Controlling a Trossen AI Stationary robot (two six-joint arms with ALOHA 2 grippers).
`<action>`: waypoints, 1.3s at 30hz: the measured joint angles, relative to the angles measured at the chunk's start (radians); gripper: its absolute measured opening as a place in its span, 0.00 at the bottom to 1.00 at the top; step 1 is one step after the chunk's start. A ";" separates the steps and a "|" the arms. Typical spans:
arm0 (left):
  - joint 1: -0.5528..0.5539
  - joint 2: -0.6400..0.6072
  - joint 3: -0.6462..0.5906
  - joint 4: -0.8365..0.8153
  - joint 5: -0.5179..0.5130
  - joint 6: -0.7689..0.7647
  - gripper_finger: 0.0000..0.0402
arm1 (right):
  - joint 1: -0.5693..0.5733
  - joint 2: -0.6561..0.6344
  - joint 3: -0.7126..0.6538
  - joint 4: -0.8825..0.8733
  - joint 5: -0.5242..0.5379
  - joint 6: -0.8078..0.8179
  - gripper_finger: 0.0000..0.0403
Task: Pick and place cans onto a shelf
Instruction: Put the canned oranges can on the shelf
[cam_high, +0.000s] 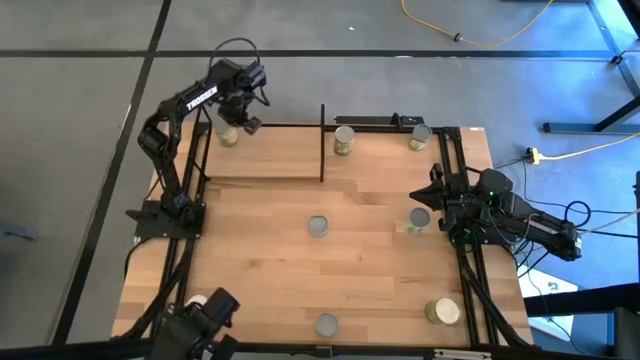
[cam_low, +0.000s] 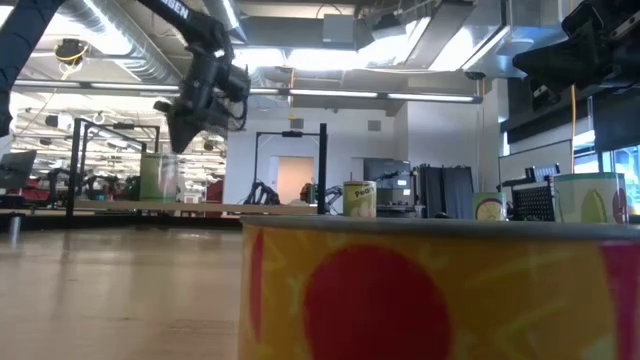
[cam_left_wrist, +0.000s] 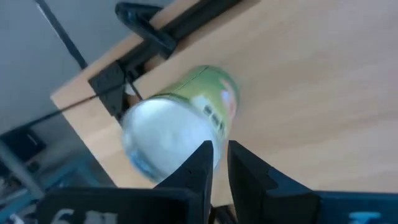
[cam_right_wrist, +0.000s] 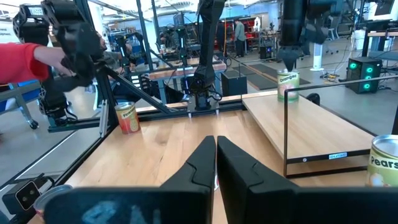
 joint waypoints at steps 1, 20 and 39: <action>-0.005 0.000 0.016 -0.012 0.004 0.003 0.11 | 0.000 0.000 0.000 0.000 0.000 0.001 0.05; -0.097 -0.002 0.066 0.037 0.039 0.118 0.06 | 0.000 0.000 0.000 0.015 0.000 -0.002 0.05; -0.090 -0.003 -0.111 0.150 -0.073 0.137 0.00 | 0.000 0.000 0.000 0.016 0.000 -0.002 0.05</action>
